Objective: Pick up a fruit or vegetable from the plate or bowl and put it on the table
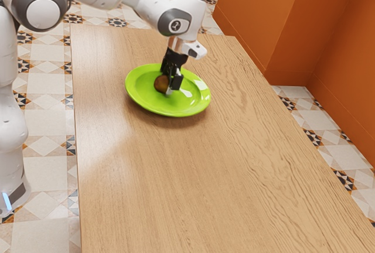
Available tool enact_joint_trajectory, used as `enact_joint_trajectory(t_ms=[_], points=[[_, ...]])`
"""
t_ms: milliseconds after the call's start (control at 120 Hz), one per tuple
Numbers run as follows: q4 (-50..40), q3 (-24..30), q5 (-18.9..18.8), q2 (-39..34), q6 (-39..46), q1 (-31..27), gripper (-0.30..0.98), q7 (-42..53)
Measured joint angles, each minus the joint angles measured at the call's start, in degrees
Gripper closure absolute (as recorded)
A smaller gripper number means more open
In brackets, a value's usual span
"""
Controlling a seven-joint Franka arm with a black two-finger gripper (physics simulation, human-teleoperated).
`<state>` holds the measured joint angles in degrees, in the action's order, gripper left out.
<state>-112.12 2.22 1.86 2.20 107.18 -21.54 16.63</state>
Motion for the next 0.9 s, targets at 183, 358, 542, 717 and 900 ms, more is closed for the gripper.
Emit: enact_joint_trajectory(t_ms=[183, 358, 542, 717, 900], points=[[1.2, 2.4, 0.0, -5.5, -2.3, -1.7, 0.43, -0.3], [8.9, 13.0, -0.1, -8.3, -6.9, -0.7, 0.4, -1.5], [12.2, 27.8, 0.0, -8.3, -9.7, 0.8, 0.4, -3.5], [12.3, 36.9, 0.1, -7.7, -9.8, 1.4, 0.4, -5.6], [12.3, 38.1, 0.1, -6.5, -9.2, 1.0, 0.35, -7.4]])
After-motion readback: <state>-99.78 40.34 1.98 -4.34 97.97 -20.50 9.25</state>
